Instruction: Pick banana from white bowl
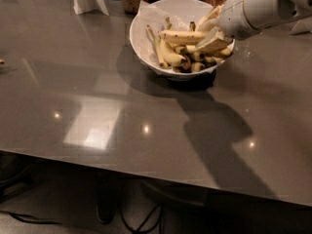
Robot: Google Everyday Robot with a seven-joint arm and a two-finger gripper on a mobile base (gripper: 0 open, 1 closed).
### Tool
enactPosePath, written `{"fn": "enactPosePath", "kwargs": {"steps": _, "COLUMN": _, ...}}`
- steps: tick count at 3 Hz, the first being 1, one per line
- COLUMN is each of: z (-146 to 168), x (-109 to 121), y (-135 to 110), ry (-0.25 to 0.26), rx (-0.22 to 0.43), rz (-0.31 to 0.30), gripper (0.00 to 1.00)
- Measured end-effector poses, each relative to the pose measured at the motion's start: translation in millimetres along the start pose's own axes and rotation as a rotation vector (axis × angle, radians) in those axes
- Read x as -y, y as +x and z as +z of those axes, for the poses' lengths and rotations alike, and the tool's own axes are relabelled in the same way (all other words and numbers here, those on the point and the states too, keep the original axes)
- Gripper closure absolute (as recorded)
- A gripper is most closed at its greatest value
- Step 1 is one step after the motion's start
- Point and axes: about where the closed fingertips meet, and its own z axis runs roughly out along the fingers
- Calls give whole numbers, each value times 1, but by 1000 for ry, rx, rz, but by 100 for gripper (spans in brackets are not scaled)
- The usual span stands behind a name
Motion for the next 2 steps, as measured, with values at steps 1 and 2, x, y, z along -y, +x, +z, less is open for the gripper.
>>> {"fn": "enactPosePath", "kwargs": {"steps": 1, "z": -19, "x": 3, "y": -13, "ry": 17, "rx": 41, "rz": 0, "gripper": 100}}
{"fn": "enactPosePath", "kwargs": {"steps": 2, "z": -35, "x": 4, "y": -22, "ry": 28, "rx": 73, "rz": 0, "gripper": 100}}
